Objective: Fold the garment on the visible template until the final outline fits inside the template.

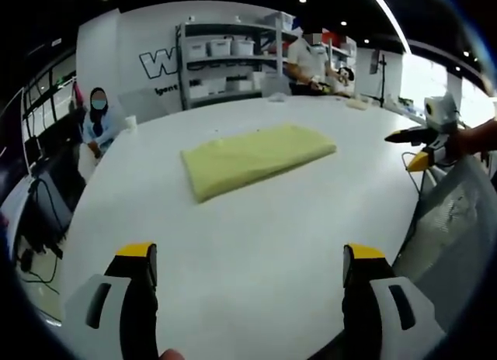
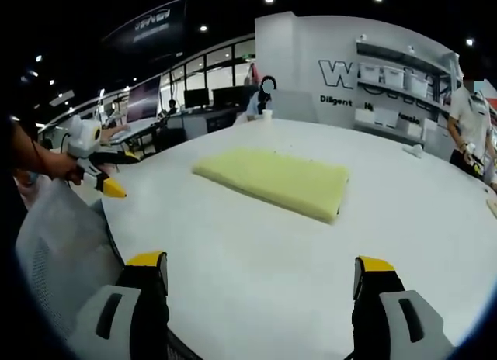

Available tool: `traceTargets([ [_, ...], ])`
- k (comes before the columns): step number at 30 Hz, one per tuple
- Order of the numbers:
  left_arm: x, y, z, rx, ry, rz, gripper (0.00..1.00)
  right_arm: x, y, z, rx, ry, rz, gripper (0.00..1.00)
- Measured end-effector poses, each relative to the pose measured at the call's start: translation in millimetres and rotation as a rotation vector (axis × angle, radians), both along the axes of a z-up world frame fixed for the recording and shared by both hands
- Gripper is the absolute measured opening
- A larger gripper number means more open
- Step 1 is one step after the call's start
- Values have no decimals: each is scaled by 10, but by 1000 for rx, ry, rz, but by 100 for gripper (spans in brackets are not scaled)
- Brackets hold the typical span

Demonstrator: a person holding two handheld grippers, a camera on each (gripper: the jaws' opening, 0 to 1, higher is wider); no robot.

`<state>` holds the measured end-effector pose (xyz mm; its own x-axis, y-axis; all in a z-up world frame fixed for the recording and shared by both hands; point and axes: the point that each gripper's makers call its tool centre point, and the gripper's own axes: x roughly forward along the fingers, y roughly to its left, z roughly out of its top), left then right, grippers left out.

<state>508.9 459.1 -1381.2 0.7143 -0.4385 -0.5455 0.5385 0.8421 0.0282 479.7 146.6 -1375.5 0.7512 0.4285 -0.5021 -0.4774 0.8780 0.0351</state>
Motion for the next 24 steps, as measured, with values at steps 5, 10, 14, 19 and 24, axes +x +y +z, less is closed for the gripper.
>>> traceTargets([
  [5, -10, 6, -8, -5, 5, 6, 99, -23, 22, -14, -3, 2, 9, 99],
  [10, -8, 4, -1, -2, 3, 5, 99, -41, 22, -12, 8, 4, 1, 99],
  [14, -9, 4, -4, 1, 2, 1, 99, -53, 24, -14, 8, 6, 2, 99],
  [19, -11, 4, 1, -1, 1, 4, 99, -46, 28, -1, 10, 4, 0, 99],
  [24, -8, 15, 14, -3, -2, 11, 99, -36, 44, 15, 12, 4, 3, 98],
])
